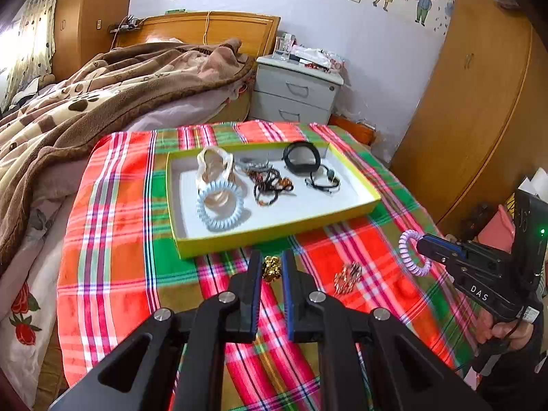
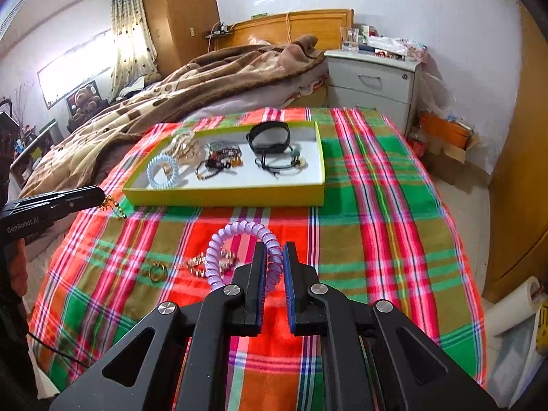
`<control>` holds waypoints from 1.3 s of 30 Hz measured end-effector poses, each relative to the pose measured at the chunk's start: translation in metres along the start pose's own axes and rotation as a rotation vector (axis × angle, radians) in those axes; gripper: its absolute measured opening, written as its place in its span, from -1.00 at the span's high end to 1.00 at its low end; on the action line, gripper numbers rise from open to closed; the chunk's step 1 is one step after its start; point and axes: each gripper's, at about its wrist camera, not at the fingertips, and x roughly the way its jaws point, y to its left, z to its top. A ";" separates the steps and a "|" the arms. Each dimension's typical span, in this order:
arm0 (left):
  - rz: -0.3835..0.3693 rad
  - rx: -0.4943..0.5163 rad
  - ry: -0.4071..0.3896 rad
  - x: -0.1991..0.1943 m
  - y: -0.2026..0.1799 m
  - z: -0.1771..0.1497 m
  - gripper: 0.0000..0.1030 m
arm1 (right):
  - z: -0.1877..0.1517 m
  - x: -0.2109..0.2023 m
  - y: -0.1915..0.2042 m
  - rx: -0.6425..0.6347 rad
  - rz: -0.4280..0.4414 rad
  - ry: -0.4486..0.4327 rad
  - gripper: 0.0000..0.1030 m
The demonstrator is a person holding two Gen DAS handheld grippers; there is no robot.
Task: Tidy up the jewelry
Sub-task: 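Carry the gold chain with the left tool while the right carries the hair tie into the box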
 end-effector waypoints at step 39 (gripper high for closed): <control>0.045 -0.001 0.209 0.094 0.000 0.002 0.18 | 0.066 0.051 0.003 -0.012 0.079 -0.010 0.81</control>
